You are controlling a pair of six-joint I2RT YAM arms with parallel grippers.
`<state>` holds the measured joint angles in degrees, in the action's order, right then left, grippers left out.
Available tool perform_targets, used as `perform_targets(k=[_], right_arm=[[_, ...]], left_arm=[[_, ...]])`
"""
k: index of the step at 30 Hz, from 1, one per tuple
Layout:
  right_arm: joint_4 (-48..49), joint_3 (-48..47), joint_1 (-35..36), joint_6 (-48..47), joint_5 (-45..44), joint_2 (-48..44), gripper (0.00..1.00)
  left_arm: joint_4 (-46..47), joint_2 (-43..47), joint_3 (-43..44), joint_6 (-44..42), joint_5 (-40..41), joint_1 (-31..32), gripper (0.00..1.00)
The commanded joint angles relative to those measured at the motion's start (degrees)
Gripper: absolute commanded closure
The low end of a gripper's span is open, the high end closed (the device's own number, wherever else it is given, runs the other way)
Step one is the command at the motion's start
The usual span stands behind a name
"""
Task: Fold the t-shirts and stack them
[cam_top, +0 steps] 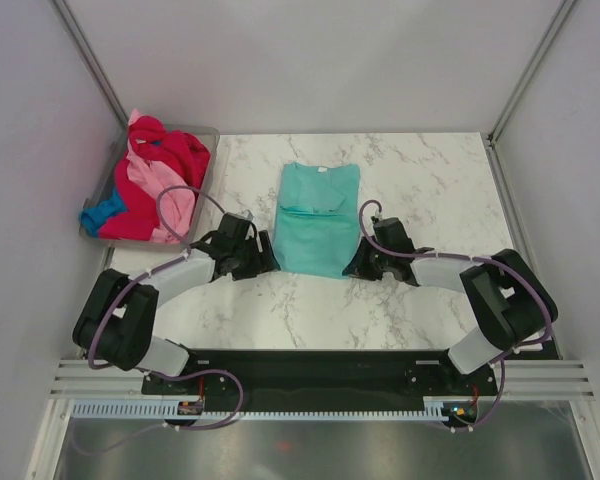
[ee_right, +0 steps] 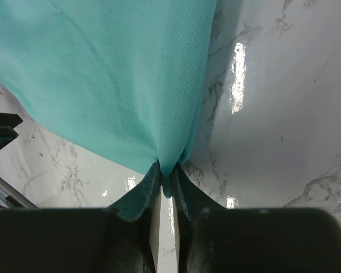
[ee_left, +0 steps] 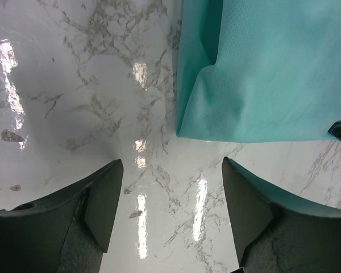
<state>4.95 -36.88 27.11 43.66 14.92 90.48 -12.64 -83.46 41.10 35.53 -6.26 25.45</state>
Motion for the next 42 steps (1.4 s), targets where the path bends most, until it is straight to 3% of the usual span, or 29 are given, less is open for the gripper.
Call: perform_targets(k=[1,8,13,17,18,21,29,35,39,42], right_arm=[[0.1,0.9,0.0,-0.9,-1.9,1.5,0.83],[0.1,1.0,0.0,-1.6,-1.3,2.1,0.89],[0.1,1.5,0.0,-1.9,-1.2,2.2,0.91],[0.3,1.6,0.0,-2.0,-1.2,2.6,0.93],[0.3,1.6,0.0,-2.2,-1.3,2.8,0.94],[0.1,1.8,-0.5,-2.2,-1.0,2.2,0.98],[-10.1,3.6,-0.8,-0.7,-1.9,-10.0,1.0],[-21.6,4.6,0.7,3.5,-4.6,-28.4,1.0],[-29.7,4.0,4.9,7.5,-5.6,-39.4,1.0],[-33.2,2.3,9.2,10.6,-8.1,-42.4,1.0]], left_arm=[[6.9,1.8,-1.8,2.4,-1.3,-0.8,0.22],[15.0,-2.5,-3.8,4.8,-5.1,-1.0,0.26],[17.4,-6.7,-3.8,5.4,-5.3,-1.0,0.36],[19.0,-10.6,-3.1,5.2,-7.8,-1.1,0.63],[19.8,-11.2,-3.0,5.4,-8.8,-1.1,0.83],[20.7,-10.1,-3.9,6.2,-10.6,-0.6,0.98],[6.4,4.4,-4.0,6.8,-9.0,2.6,0.98],[-5.9,19.8,-1.9,10.9,-5.5,9.1,0.98],[-13.4,27.5,-1.4,14.9,-4.7,13.3,0.98],[-17.6,31.5,-1.4,18.3,-3.4,16.9,0.98]])
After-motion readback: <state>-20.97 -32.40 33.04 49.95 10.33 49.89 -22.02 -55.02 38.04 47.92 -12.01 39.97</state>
